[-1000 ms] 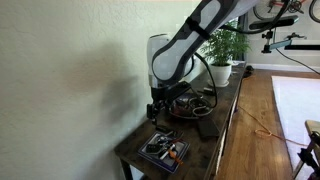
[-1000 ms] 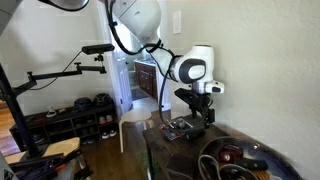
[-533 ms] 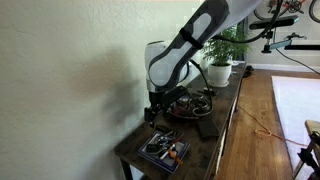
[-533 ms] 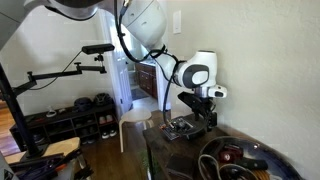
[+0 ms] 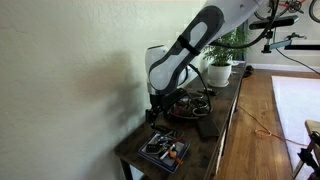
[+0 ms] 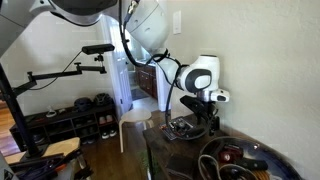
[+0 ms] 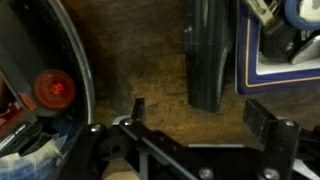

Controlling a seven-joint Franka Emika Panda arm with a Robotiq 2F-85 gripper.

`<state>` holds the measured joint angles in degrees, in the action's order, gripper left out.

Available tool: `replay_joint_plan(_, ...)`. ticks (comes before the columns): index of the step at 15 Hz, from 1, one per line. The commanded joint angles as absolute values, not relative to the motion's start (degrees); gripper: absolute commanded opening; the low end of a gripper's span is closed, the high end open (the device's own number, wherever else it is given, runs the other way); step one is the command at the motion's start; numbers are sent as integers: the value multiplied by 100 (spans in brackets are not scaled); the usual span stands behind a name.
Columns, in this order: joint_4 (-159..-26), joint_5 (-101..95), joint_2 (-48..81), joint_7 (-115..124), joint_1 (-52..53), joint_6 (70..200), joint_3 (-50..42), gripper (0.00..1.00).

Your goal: Move the object into the black tray

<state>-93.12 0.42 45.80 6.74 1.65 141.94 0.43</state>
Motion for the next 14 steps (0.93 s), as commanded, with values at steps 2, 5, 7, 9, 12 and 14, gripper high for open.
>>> replay_joint_plan(2,-9128,-22,4742,778,302,14116,-115,100)
replay_joint_plan(5,-9040,-67,4826,779,336,14091,-155,100)
replay_joint_plan(7,-8996,-103,4857,787,374,14069,-200,100)
replay_joint_plan(9,-8978,-143,4876,787,406,14048,-231,100)
replay_joint_plan(12,-9068,-196,4817,800,436,14058,-278,100)
replay_joint_plan(14,-9156,-233,4741,824,450,14079,-316,100)
